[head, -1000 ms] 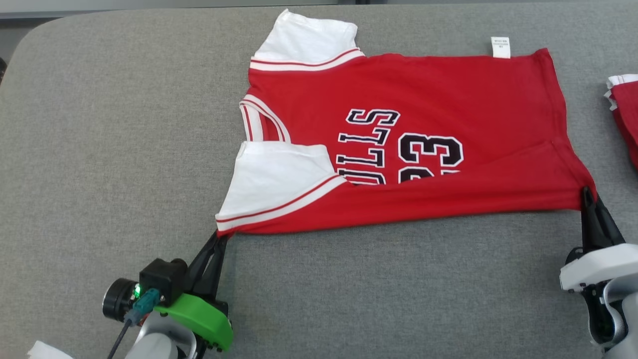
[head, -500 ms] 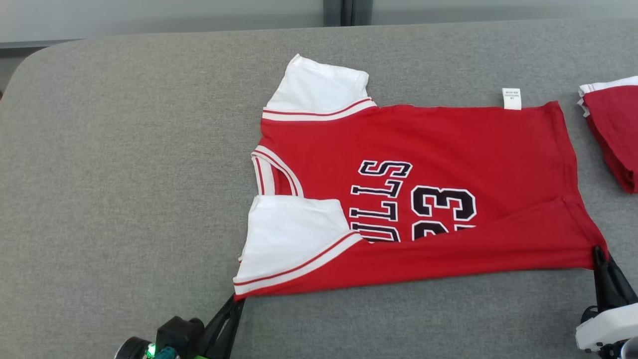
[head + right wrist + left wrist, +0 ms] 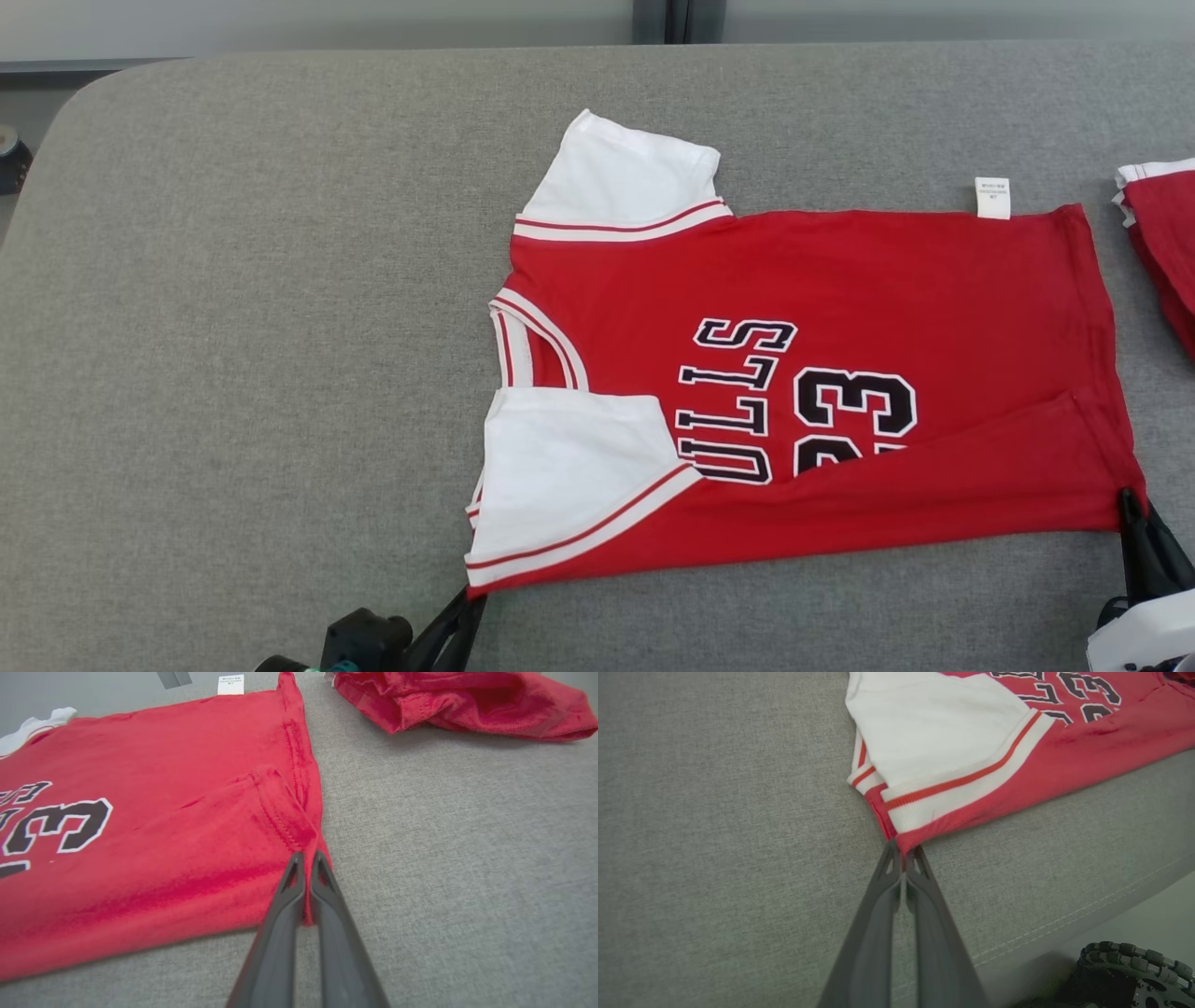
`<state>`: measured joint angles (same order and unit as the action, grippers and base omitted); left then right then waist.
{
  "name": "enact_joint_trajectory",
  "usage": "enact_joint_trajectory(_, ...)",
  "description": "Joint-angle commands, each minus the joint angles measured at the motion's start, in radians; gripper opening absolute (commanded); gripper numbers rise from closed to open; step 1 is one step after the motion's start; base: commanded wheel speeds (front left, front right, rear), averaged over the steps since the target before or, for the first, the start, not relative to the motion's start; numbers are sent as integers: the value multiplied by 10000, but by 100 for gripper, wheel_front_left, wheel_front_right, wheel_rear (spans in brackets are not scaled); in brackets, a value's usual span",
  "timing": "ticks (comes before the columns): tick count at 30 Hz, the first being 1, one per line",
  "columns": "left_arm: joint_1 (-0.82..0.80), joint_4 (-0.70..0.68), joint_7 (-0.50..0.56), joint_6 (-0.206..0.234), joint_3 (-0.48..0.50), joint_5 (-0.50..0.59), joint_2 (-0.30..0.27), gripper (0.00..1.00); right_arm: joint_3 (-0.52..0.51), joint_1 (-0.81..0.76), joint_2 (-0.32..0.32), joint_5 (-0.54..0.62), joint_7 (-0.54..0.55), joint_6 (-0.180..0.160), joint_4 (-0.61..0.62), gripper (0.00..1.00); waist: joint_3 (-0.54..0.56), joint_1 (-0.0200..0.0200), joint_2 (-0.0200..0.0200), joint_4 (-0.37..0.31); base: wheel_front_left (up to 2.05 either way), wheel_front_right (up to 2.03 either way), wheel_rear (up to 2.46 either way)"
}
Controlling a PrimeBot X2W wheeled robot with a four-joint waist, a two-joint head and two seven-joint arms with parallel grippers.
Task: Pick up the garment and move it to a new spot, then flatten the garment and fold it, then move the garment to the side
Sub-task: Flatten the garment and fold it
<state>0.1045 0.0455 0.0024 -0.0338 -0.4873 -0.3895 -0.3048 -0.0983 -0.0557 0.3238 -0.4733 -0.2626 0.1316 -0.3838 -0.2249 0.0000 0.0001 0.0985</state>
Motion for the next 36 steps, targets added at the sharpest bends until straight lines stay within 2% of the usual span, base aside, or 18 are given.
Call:
enact_joint_trajectory(1,43,-3,60,51,-10,-70,-46,10,37,108,38,-28,-27,-18,-63,38,-30,0,-1,-6,0,0,0)
enact_joint_trajectory(2,-15,-20,111,79,-18,-55,-41,52,77,131,53,-75,-27,-18,-92,74,-46,0,-1,-9,0,0,0)
enact_joint_trajectory(3,-79,-41,127,97,-6,-25,-49,89,93,145,61,-116,-27,-18,-88,100,-55,0,-1,-16,0,0,0)
enact_joint_trajectory(4,-152,-101,98,160,56,-42,-14,100,-9,161,44,-181,-27,-18,-5,100,-63,0,-1,-32,0,0,0)
enact_joint_trajectory(12,-1142,-1511,58,239,553,-204,-66,100,-464,168,-213,102,-27,-15,1282,100,-319,0,-1,-370,0,0,0)
enact_joint_trajectory(15,-2219,-1965,520,45,820,-135,-369,100,-299,493,-268,207,-27,-15,1464,100,-626,0,-1,-543,0,0,0)
enact_joint_trajectory(20,-4911,-2349,1740,-464,1278,-212,-1054,100,237,1272,-342,337,-27,-15,1538,100,-1289,0,-1,-992,0,0,0)
enact_joint_trajectory(23,-6347,-1740,2802,-719,1212,-665,-1324,100,479,1711,-447,368,-27,-13,1626,100,-1697,0,-1,-1275,0,0,0)
enact_joint_trajectory(27,-8330,-433,4296,-928,891,-2114,-1301,100,770,2199,-572,398,-26,-15,1631,100,-2298,0,-1,-1716,0,0,0)
enact_joint_trajectory(32,-10651,1250,6027,-975,-109,-3222,-1731,100,979,2721,-741,336,-26,-15,1631,100,-2933,0,-1,-2219,0,0,0)
enact_joint_trajectory(36,-11832,2247,6752,-975,-878,-3698,-1986,100,1092,2983,-859,328,-28,-13,1618,100,-3277,0,-1,-2555,0,0,0)
